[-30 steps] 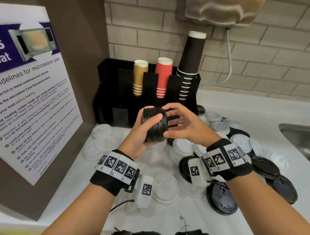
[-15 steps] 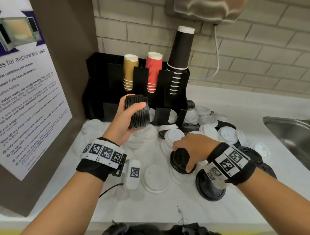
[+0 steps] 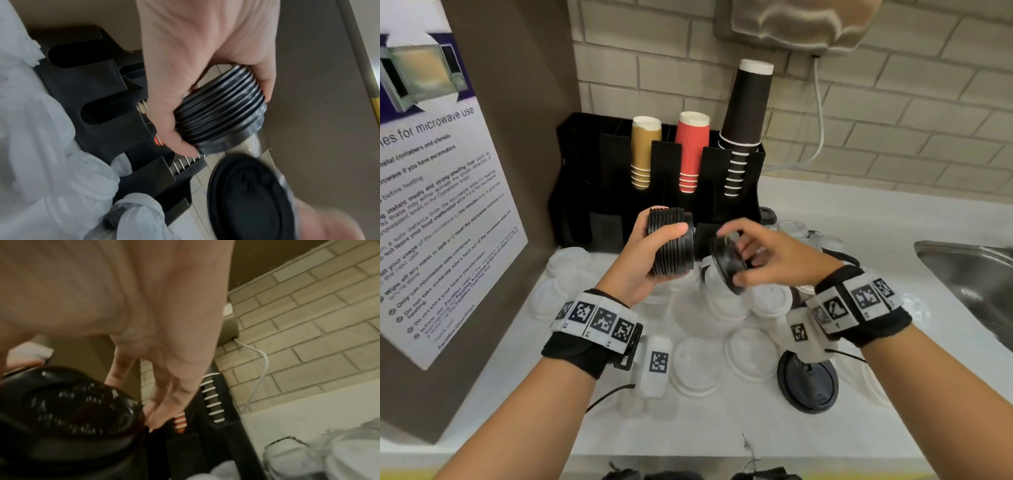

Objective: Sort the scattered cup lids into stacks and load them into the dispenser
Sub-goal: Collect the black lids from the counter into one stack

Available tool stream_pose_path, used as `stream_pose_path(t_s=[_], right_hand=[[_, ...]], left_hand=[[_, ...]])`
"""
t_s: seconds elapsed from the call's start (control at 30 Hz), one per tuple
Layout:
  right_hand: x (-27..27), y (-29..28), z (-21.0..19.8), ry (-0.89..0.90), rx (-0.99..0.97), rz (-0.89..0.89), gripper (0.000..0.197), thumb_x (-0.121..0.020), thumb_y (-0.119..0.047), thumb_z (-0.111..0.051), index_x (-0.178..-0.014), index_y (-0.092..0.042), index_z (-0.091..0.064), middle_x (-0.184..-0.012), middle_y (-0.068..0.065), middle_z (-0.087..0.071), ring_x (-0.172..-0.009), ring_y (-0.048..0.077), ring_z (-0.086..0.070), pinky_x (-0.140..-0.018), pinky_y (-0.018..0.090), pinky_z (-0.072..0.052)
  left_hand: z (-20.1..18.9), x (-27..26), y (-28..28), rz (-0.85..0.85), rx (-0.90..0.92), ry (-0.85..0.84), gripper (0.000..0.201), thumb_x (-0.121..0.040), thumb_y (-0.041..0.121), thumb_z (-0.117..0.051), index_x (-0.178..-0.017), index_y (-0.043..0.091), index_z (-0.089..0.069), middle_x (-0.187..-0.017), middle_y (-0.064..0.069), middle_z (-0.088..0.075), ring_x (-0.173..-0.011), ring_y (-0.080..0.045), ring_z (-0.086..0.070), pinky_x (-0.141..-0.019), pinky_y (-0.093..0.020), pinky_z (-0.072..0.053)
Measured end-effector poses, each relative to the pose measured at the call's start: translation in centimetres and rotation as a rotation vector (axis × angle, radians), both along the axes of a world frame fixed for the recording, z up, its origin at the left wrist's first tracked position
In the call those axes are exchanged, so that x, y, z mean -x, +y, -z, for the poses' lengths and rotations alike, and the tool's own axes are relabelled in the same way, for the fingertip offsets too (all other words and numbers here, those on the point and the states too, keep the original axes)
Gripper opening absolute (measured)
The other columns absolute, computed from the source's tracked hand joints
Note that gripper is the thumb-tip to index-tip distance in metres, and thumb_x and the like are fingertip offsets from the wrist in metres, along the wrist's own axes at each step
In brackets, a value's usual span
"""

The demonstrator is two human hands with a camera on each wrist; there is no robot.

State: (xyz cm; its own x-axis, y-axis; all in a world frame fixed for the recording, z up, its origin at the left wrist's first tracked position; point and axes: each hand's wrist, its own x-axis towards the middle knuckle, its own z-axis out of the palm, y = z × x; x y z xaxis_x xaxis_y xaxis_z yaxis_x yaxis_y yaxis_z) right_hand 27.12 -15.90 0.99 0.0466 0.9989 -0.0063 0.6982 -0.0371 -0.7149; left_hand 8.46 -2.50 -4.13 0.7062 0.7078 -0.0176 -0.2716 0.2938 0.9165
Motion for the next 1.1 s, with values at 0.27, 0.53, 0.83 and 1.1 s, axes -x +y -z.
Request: stream_pose_path(t_s=[0.27,0.53,0.83,1.1], right_hand=[[2.0,1.9,-1.2,0.281,-0.142,-0.006,0.065,-0.076,-0.005,-0.073,-0.127,-0.035,-0.047,-0.118,0.007,-0.055,-0.104,0.018,-0.062,-0.090,0.034,-0.055],[2.5,2.6,-0.5,0.298,-0.156,-0.010,0.069,-0.075,0.001,-0.076,-0.130,-0.029,-0.048,-0.122,0.008,-0.053,-0.107,0.022,-0.061,-0.090,0.042,-0.055],[2.9,3.4,0.3,0.339,-0.174,-0.017,0.069,-0.075,0.002,-0.075,-0.132,-0.025,-0.046,-0.124,0.010,-0.052,-0.109,0.024,-0.061,-0.091,0.043,-0.054],[0.8,4.4,0.8,0.022,0.037,0.009,0.056,-0.078,-0.033,-0.078,-0.126,-0.028,-0.049,-0.117,-0.008,-0.058,-0.114,0.006,-0.055,-0.087,0.016,-0.046]], left_hand=[[-0.3,-0.3,-0.8,0.092,-0.006,-0.015,0.053,-0.060,0.039,-0.080,-0.109,0.036,-0.059,-0.121,-0.008,-0.061,-0.102,-0.028,-0.065,-0.067,-0.042,-0.056],[-0.5,-0.3,-1.1,0.030,0.010,-0.043,0.051,-0.067,0.035,-0.077,-0.115,0.035,-0.057,-0.128,-0.010,-0.057,-0.111,-0.031,-0.063,-0.072,-0.045,-0.057],[-0.3,-0.5,-1.2,-0.024,0.029,-0.061,0.052,-0.072,0.031,-0.072,-0.119,0.034,-0.052,-0.131,-0.012,-0.054,-0.113,-0.033,-0.062,-0.071,-0.045,-0.057],[-0.1,-0.1,-0.1,-0.117,0.024,-0.107,0.054,-0.071,0.024,-0.073,-0.119,0.031,-0.051,-0.127,-0.008,-0.055,-0.114,-0.031,-0.059,-0.073,-0.045,-0.058]])
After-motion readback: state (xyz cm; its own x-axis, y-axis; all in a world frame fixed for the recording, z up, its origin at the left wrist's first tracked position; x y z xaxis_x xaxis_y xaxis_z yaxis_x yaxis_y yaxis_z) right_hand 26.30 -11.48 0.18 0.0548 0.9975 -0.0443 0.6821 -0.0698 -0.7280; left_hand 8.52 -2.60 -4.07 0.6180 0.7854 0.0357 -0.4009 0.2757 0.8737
